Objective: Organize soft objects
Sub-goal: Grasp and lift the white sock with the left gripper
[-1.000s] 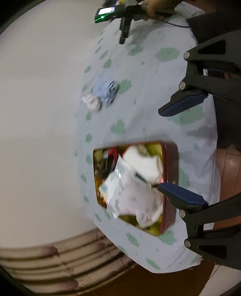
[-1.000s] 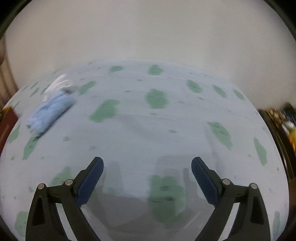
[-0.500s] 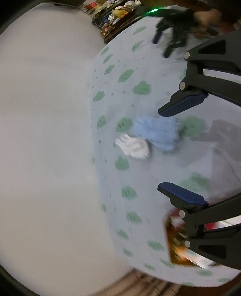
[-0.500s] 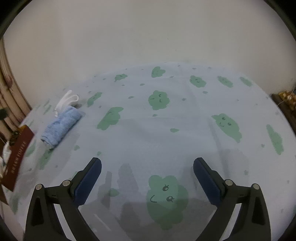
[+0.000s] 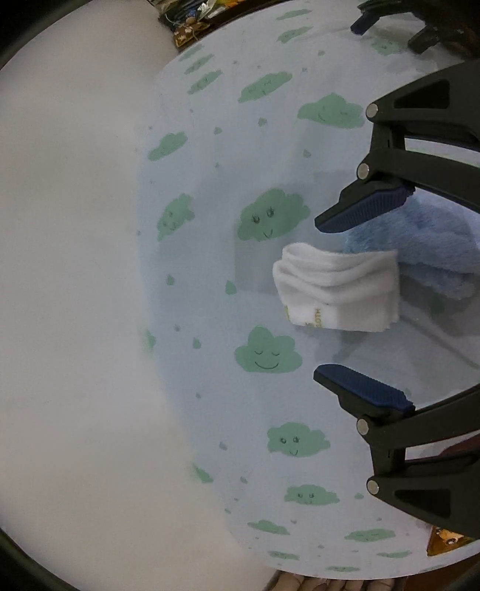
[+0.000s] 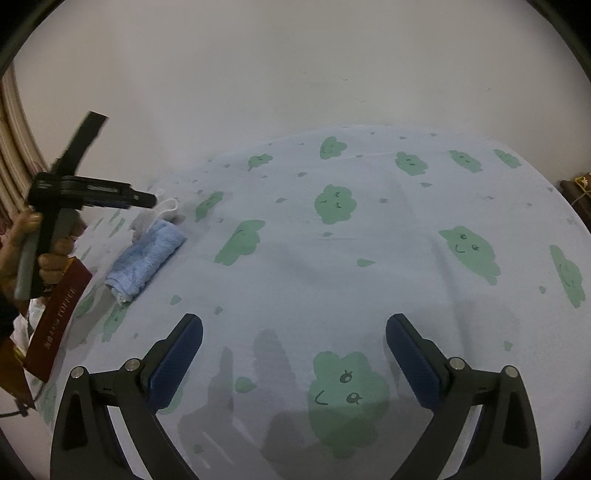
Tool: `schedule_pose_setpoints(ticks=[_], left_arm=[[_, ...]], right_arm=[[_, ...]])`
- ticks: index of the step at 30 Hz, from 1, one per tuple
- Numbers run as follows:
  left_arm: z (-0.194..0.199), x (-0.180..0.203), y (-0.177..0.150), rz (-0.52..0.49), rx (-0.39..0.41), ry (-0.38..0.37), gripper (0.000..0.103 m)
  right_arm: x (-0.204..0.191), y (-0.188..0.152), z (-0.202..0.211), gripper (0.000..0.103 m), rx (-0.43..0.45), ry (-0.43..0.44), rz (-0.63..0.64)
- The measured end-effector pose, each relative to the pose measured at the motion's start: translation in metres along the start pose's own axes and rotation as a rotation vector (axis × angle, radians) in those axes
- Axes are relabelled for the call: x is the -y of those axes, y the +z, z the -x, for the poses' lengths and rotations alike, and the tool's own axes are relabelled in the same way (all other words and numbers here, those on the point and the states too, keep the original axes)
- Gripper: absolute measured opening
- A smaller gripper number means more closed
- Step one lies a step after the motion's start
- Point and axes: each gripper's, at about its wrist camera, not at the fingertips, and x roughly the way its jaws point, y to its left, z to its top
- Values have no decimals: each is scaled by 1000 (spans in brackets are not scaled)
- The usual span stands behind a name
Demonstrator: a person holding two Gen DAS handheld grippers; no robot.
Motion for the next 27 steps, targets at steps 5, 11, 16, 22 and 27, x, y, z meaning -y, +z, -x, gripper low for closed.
schedule_pose_setpoints(ticks=[5, 11, 16, 22, 27], left_arm=[[-28, 7, -4, -54, -58, 46, 76], [-30, -21, -18, 81, -21, -46, 24], [13, -41, -39, 204, 58, -61, 24], [90, -41, -101, 282, 160, -84, 25], [144, -31, -166, 318, 203, -91, 26]], right_arm=[[1, 0, 0, 99, -3, 4, -9], [4, 2, -2, 99, -3, -2, -30], [5, 1, -3, 99, -11, -10, -37], [5, 2, -10, 99, -50, -27, -32], [5, 2, -13, 99, -67, -53, -31]])
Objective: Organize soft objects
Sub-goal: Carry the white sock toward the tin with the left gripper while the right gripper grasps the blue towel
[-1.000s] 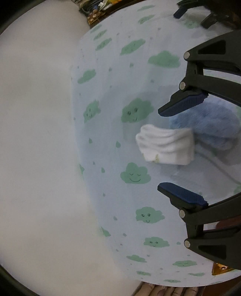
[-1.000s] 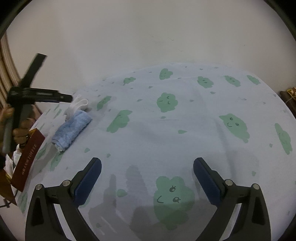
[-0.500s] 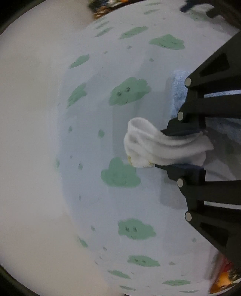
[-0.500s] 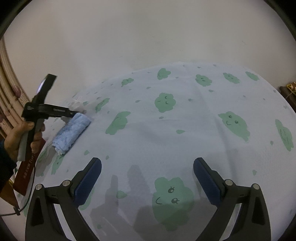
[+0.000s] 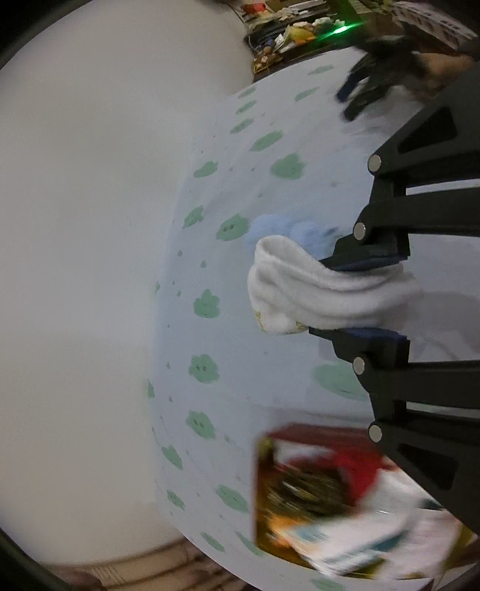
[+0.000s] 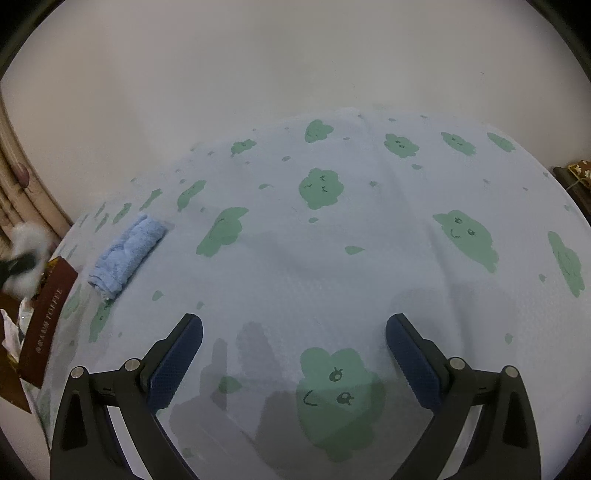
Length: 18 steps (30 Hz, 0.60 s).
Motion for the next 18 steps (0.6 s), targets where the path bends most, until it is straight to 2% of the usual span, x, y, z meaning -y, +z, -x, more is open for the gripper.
schedule_pose_setpoints(ticks=[5, 9, 14, 18], left_arm=[[52, -9, -48, 21, 32, 20, 26], [83, -27, -74, 78, 52, 22, 26], [119, -57, -107, 115, 96, 92, 27], [135, -75, -123, 133, 126, 131, 28]], right_arm=[[-1, 0, -2, 100, -14, -29, 2], [-2, 0, -3, 101, -21, -64, 10], [-9, 1, -1, 101, -15, -149, 29], [-47, 7, 5, 101, -37, -70, 72]])
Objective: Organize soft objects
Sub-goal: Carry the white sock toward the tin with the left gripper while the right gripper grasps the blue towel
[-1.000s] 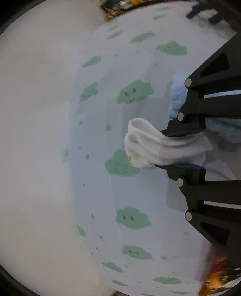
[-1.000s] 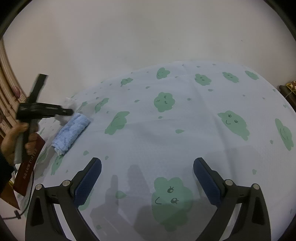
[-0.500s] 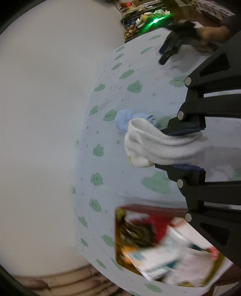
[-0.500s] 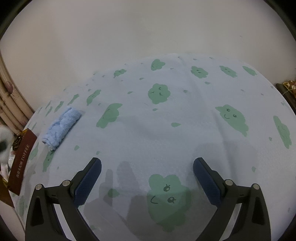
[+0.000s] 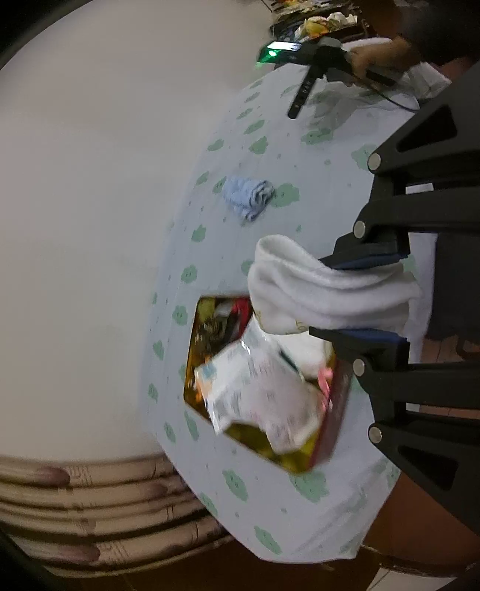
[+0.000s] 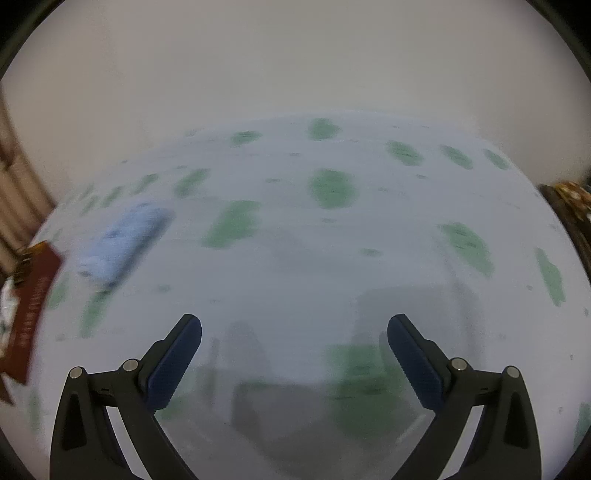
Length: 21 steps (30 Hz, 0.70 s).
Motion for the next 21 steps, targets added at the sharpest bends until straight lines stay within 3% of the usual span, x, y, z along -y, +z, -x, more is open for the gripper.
schedule_pose_setpoints(ticks=[5, 10, 17, 19, 21], left_arm=[[3, -16, -8, 25, 16, -1, 28], [6, -29, -11, 50, 34, -14, 30], [9, -56, -12, 110, 49, -13, 30], [8, -61, -12, 116, 49, -6, 30], [8, -65, -12, 121, 48, -1, 30]], right_arm=[[-72, 33, -1, 101, -69, 167, 11], [-113, 64, -30, 101, -160, 170, -63], [-146, 80, -92, 101, -303, 19, -163], [-151, 81, -103, 101, -305, 22, -185], [-164, 82, -116, 103, -315, -36, -142]])
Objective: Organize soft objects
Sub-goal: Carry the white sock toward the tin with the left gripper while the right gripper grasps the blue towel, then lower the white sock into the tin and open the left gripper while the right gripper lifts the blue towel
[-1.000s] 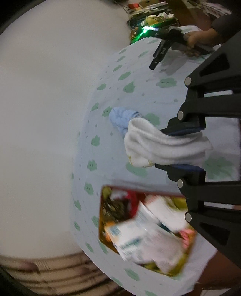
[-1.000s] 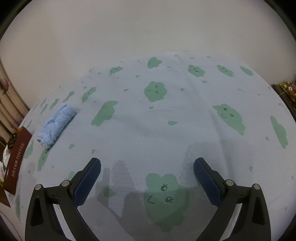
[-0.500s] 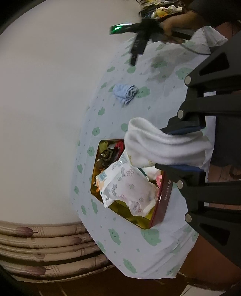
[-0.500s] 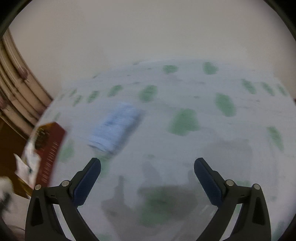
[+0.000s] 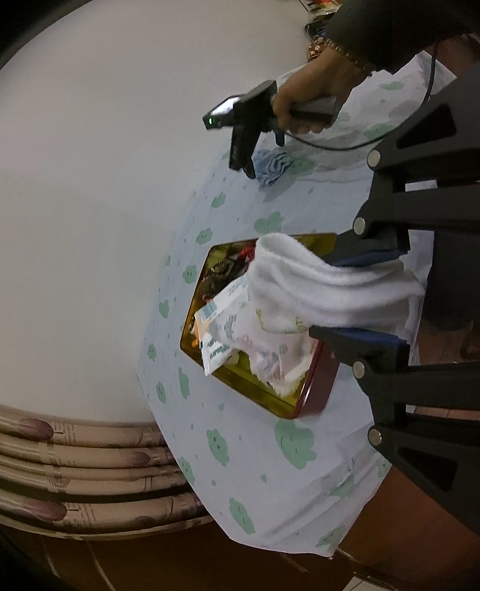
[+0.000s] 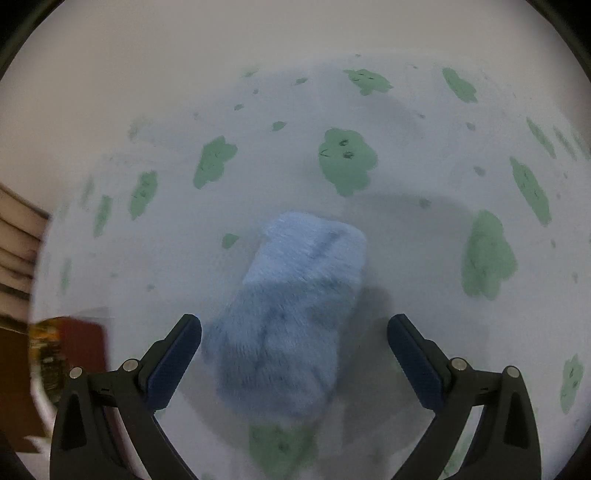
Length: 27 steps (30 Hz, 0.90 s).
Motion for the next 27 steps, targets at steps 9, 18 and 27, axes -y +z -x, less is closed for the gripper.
schedule_pose_setpoints(ticks=[9, 18, 27], left_arm=[[8, -29, 10, 67, 38, 57, 31], [17, -26, 22, 30, 61, 96, 31], [12, 4, 37, -51, 58, 52, 31]], right_arm=[[-17, -13, 6, 29, 105, 14, 223], [43, -60, 58, 28, 132, 236, 180], [83, -114, 118, 28, 190, 345, 159]])
